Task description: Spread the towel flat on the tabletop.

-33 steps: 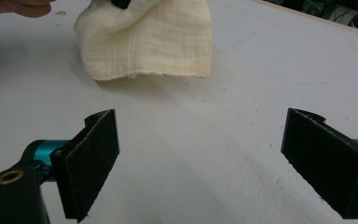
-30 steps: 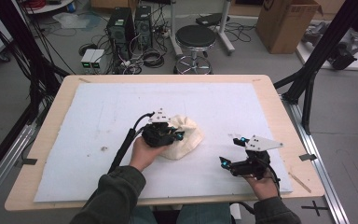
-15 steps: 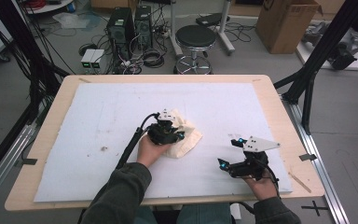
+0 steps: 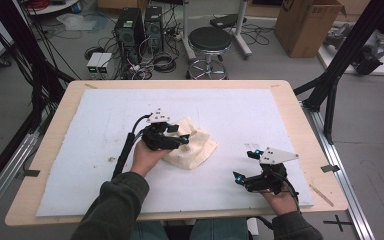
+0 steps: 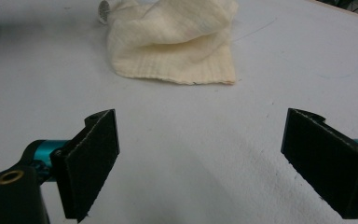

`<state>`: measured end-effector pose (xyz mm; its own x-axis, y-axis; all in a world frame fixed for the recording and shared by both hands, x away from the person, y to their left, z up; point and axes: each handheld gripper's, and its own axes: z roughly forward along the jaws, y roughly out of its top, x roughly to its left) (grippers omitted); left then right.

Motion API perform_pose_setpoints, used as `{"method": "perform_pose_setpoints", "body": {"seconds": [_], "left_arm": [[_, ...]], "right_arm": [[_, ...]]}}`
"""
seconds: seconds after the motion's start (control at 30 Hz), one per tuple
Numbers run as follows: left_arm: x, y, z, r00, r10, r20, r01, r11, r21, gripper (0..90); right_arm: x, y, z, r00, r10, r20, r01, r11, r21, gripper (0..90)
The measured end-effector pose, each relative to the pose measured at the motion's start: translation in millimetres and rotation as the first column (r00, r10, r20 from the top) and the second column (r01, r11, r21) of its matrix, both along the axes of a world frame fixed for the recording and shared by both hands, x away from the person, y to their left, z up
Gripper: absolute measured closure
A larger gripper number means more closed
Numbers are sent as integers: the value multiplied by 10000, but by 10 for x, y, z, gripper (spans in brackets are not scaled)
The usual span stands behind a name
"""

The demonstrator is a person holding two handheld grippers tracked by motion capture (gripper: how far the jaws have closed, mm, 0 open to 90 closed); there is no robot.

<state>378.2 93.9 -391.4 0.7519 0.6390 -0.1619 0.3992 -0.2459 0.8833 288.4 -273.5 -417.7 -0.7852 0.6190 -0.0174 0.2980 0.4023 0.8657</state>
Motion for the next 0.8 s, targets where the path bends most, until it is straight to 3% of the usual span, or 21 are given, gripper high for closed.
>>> {"method": "perform_pose_setpoints", "body": {"seconds": [0.07,0.37,0.53,0.73,0.8], "left_arm": [[-47,97,18,9999,114,119,-113,9999,-115,387],[-192,429,-23,9982,518,292,-525,9984,210,402],[-179,503,-114,9984,566,-32,-561,9942,913,473],[-130,488,-249,9975,475,-529,-363,9802,1947,535],[-104,473,-284,9967,448,-682,-302,9790,2018,542]], "right_arm": [[-2,-4,0,10000,-13,-13,13,10000,36,106],[-4,26,-2,10000,9,-40,-9,10000,45,106],[-6,25,1,10000,21,-10,-21,10000,24,106],[-1,11,-10,10000,-22,-22,22,10000,10,106],[-2,9,-8,10000,-23,-39,23,10000,23,106]]}}
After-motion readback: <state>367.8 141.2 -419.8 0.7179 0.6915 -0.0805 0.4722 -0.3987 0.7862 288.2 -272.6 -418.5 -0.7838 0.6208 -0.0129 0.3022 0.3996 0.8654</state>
